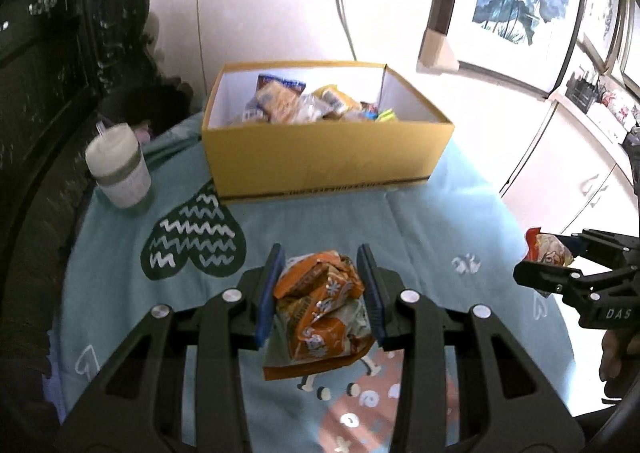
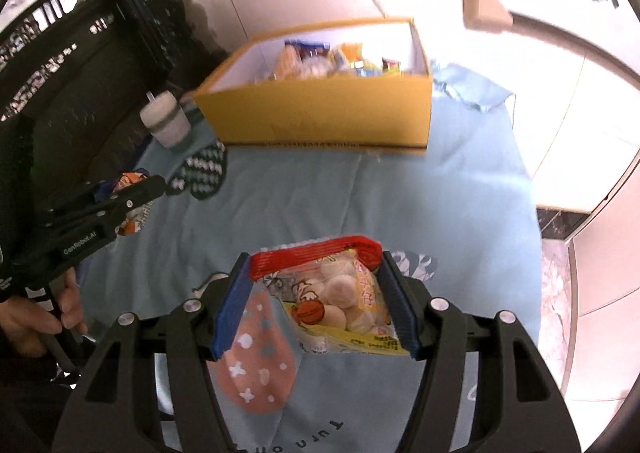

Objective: Organize snacks
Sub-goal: 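Carry the orange packet and red-topped candy bag over the box and open both tools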

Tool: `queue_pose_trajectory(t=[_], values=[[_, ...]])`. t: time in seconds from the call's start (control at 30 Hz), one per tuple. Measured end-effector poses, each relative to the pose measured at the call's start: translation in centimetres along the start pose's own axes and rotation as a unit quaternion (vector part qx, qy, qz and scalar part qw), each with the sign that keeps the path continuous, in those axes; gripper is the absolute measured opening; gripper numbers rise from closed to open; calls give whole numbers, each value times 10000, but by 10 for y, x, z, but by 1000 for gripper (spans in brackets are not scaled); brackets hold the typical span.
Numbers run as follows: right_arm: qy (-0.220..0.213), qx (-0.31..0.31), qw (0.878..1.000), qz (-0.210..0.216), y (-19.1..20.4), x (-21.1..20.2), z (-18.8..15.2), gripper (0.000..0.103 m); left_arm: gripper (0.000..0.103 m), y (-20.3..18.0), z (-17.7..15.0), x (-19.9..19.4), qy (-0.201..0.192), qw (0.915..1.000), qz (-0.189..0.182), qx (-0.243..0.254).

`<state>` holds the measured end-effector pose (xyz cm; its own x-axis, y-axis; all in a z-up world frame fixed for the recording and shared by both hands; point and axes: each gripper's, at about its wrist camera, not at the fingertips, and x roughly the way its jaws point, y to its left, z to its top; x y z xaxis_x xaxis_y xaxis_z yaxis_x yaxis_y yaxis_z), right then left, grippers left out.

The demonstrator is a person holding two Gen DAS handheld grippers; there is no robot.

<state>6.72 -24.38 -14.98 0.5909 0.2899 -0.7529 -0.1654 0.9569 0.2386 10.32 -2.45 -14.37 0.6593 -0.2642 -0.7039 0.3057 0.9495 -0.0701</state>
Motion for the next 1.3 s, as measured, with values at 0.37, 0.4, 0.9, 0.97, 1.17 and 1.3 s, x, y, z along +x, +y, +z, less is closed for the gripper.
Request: queue_pose_trajectory(t=[0.37,0.4,0.9,0.97,1.17,1.3], values=[[-774,-75,9969,97,14,-52,45,64,39,-5,48,-38,-469,9987,146,-129],[-826,-99,9965,102,15,-55,50,64,39,-5,52,-40,-510,9985,141,-130],[-1074,-97,9941,-66,10,-58,130,64,40,-5,127,-23,-854,9962,128,-95],[-1083,-143,9939,-117,9,-52,150,64,40,-5,145,-14,-884,9960,145,-36],[-1069,-168,9937,-307,-1,-20,228,64,40,4,205,27,-960,9947,348,154],[-979,-86,9941,-448,-10,15,268,64,40,11,230,68,-855,9945,559,229]])
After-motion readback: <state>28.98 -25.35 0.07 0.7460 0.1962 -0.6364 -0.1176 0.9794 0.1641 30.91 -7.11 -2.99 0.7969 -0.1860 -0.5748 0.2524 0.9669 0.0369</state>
